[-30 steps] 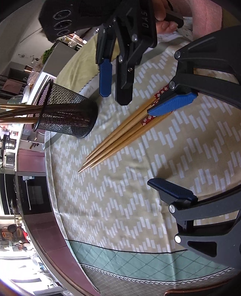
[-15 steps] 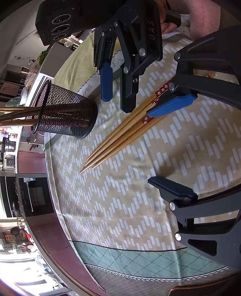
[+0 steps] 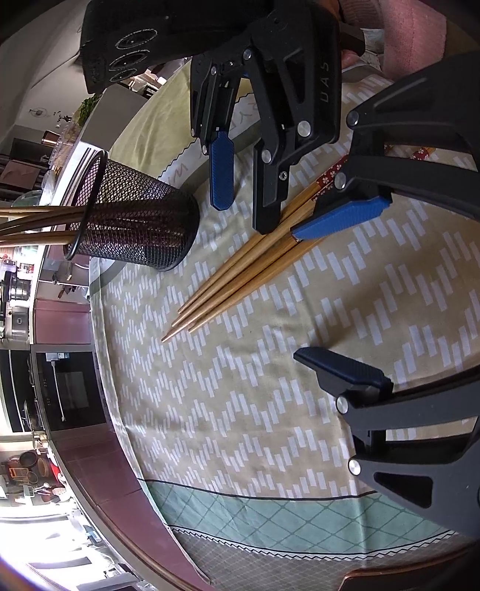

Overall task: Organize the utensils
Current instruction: 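Close the left tool on one chopstick while the right tool grasps another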

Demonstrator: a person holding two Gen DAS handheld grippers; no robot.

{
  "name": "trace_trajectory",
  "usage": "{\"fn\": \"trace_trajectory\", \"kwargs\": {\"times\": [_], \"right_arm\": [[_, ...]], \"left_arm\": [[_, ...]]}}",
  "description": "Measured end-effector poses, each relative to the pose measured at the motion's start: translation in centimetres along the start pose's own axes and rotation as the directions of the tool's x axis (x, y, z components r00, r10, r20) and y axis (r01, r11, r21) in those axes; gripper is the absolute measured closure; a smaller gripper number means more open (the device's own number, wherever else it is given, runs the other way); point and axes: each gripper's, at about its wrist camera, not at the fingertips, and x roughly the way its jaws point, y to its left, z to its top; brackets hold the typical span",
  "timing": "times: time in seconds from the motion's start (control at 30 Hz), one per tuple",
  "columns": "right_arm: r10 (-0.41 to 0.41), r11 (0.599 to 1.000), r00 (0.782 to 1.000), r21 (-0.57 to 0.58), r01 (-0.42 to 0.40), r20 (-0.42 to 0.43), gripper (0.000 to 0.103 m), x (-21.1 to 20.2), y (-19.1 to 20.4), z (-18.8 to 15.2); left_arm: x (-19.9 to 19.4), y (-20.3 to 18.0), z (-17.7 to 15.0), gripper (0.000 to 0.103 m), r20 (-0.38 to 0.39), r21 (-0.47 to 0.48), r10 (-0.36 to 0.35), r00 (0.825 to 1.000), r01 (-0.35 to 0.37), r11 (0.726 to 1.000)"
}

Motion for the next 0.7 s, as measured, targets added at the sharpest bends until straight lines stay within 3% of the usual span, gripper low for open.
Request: {"fn": "trace_trajectory", "kwargs": {"times": [0.2,0.33,0.7], "right_arm": [[-0.04,0.999,0.999,-0.029,0.039,-0.012,0.059,0.19,0.42,0.32],[-0.066,0.997,0.998,-0.049,0.065,-0.024,0.066,0.41,0.55,0.31],[-0.053,0.998,0.998,-0.041,0.052,-0.024,0.068,0.26,0.04,0.31]], "left_arm": [[0.07,0.25,0.34,0.047,-0.013,-0.011,-0.016,1.0,0.016,1.0],[0.24,0.07,0.52,0.047,-0.011,-0.005,-0.016,1.0,0.016,1.0],[0.64,0.2,1.03,0.054,-0.015,-0.014,-0.034,0.999,0.034,0.999]]}}
